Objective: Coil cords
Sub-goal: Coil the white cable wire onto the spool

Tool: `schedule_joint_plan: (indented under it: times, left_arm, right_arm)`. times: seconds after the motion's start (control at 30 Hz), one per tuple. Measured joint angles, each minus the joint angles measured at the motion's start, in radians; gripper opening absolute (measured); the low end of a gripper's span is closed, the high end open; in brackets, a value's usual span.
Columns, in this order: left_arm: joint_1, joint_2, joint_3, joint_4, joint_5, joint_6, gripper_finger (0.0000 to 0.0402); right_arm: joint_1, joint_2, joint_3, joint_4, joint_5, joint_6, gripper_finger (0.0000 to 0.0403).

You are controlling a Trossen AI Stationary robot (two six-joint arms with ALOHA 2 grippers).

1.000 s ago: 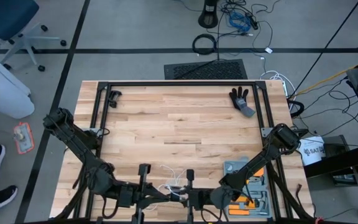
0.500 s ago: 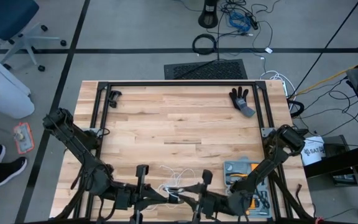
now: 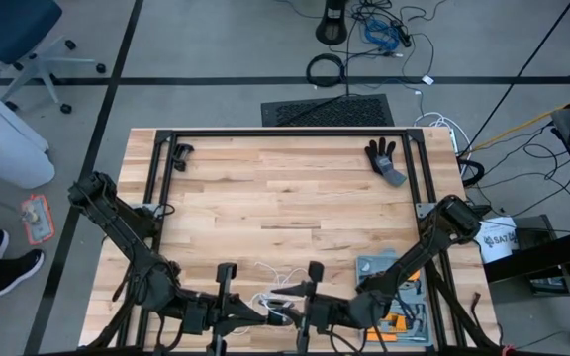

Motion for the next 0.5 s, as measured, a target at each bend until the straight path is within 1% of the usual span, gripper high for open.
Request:
schedule_joint_plan:
  times: [0.23,0.33,0.43,0.5]
  left_arm:
    - [0.000,0.000,0.000,-0.002,0.004,-0.025,0.0002]
    - [0.000,0.000,0.000,-0.012,0.006,-0.026,0.0002]
    - [0.000,0.000,0.000,-0.019,0.008,-0.027,0.0002]
    - [0.000,0.003,0.000,-0.016,0.008,-0.027,0.0002]
  right_arm:
    - [-0.015,0.001,0.000,-0.005,0.001,0.006,0.0081]
    - [-0.018,0.001,0.000,-0.003,0.002,-0.002,0.0053]
    - [-0.018,0.001,0.000,0.011,0.001,-0.024,0.0014]
    - [-0.018,0.001,0.000,0.028,0.002,-0.038,0.0006]
